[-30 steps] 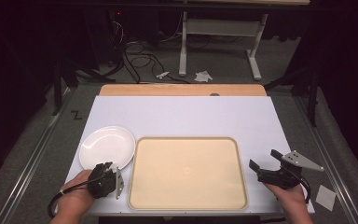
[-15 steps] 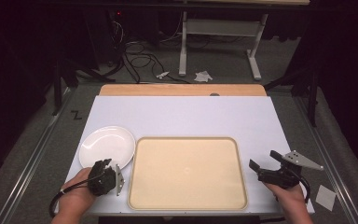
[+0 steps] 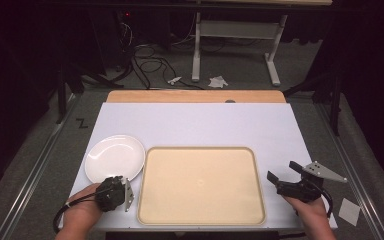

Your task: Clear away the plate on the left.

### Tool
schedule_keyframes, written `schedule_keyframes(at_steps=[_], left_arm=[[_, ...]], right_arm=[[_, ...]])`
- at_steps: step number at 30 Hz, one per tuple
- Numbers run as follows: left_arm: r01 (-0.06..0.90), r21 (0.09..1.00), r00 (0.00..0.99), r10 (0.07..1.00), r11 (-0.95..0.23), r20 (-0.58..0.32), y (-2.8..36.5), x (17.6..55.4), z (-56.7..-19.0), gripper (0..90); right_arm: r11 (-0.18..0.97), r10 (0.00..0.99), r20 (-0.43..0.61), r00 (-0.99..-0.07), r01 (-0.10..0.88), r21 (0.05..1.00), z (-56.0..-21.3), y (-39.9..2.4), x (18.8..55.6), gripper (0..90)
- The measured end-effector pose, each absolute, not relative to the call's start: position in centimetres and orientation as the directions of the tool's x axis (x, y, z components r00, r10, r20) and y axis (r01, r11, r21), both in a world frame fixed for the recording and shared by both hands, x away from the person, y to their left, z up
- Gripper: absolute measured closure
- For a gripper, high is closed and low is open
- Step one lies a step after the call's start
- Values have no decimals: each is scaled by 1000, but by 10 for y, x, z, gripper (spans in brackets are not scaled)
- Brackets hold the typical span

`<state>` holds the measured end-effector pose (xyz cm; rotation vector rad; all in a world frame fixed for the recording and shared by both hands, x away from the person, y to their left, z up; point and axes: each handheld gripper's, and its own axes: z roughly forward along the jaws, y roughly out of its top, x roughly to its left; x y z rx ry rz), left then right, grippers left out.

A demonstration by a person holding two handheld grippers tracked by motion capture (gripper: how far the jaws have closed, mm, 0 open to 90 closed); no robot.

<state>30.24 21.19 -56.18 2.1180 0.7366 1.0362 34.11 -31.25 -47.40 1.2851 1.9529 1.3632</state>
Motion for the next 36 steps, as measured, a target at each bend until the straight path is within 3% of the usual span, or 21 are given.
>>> schedule_keyframes(at_steps=[3, 16, 27, 36], left_arm=[[205, 759, 537, 719, -618, 441, 210, 302, -563, 791], [179, 746, 525, 703, -642, 479, 207, 301, -564, 822], [99, 758, 481, 698, -644, 530, 205, 301, -557, 865], [97, 778, 455, 722, -621, 521, 204, 307, -549, 875]], right_arm=[[84, 864, 153, -479, 437, 895, -473, -313, 341, 8], [75, 866, 158, -475, 434, 898, -472, -314, 339, 10], [74, 863, 159, -479, 431, 899, -471, -314, 339, 10], [75, 866, 151, -476, 423, 903, -469, -314, 338, 10]])
